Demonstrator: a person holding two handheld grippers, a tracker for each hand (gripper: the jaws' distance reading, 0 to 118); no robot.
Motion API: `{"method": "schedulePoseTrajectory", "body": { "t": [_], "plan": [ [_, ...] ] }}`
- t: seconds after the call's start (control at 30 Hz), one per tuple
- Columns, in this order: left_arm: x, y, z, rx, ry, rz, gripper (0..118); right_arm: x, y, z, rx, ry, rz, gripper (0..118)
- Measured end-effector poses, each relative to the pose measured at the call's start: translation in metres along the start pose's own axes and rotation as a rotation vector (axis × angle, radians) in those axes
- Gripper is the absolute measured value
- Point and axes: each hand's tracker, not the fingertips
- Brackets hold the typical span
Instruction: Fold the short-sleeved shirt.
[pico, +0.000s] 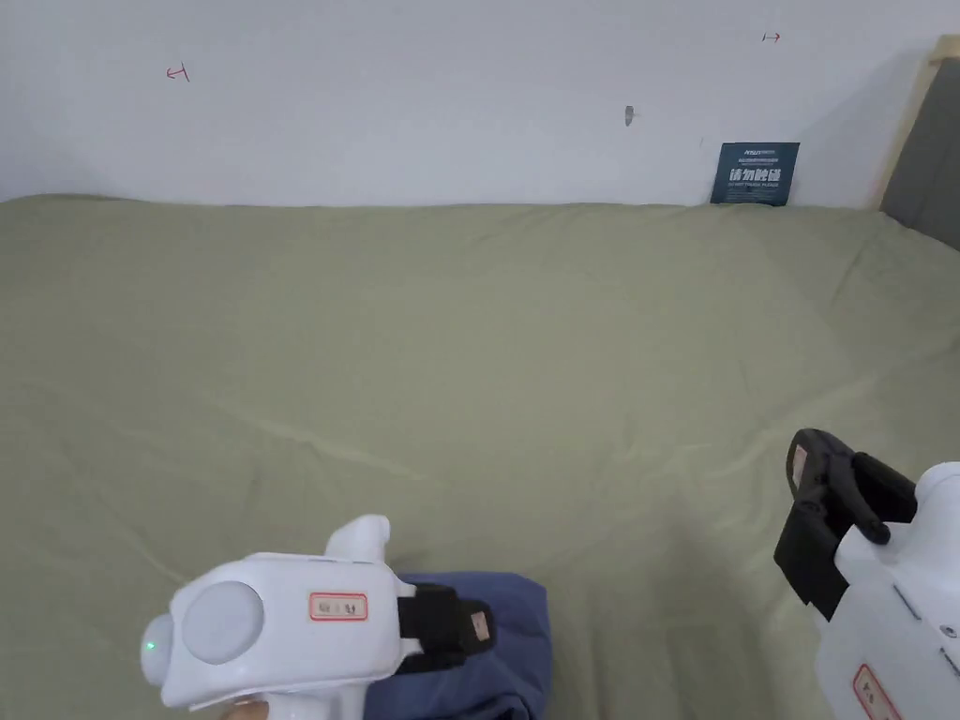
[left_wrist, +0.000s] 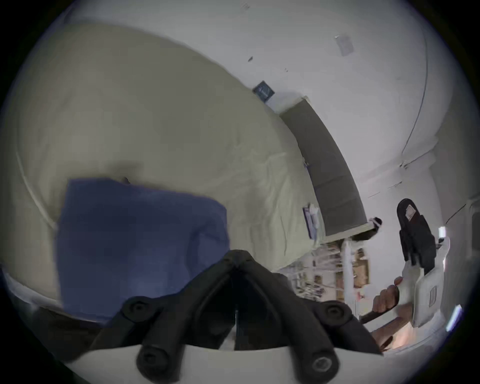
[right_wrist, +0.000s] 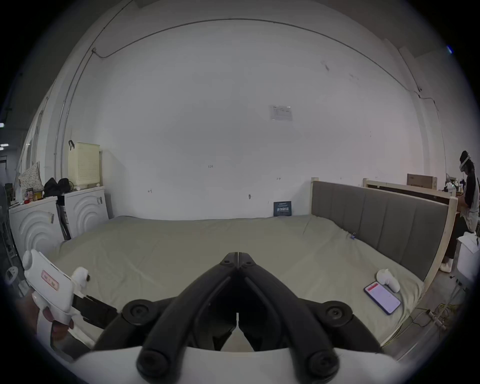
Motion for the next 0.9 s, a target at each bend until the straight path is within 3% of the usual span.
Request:
{"method": "schedulePoseTrajectory", "body": {
  "t": [0.2, 0.23, 0.33, 0.47, 0.53, 0.63, 0.83, 0.87, 0.9],
  "plan": [
    [-0.048, -0.040, -0.073, -0.179, 0.023, 0.053, 0, -0.002, -0.016, -0.001, -0.090, 0.042, 0.010, 0],
    [-0.050, -0.046, -0.076, -0.149, 0.086, 0.023, 0, -0.002, -0.021, -0.003, -0.103, 0.036, 0.014, 0],
    [-0.046, -0.039, -0.063, -0.131, 0.013, 0.059, 0, -0.003, -0.030, -0.011, -0.184, 0.076, 0.012, 0],
    [-0.026, -0.025, -0.018, -0.035, -0.007, -0.025, 0, -0.014, -0.037, -0.025, -0.271, 0.267, -0.082, 0],
    [-0.026, -0.018, 0.012, 0.013, -0.035, -0.034, 0, -0.021, -0.047, -0.039, -0.345, 0.425, -0.174, 0],
    [-0.036, -0.007, 0.054, 0.064, 0.002, -0.039, 0, -0.027, -0.085, -0.082, -0.548, 0.666, -0.394, 0],
    [-0.082, 0.015, 0.097, 0.103, 0.131, -0.034, 0, -0.034, -0.197, -0.160, -0.845, 0.933, -0.861, 0],
    [-0.090, 0.019, 0.099, 0.104, 0.136, -0.022, 0, -0.034, -0.215, -0.169, -0.894, 0.955, -0.923, 0],
    [-0.098, 0.023, 0.100, 0.101, 0.139, -0.012, 0, -0.033, -0.234, -0.175, -0.924, 0.892, -0.927, 0]
  ]
}}
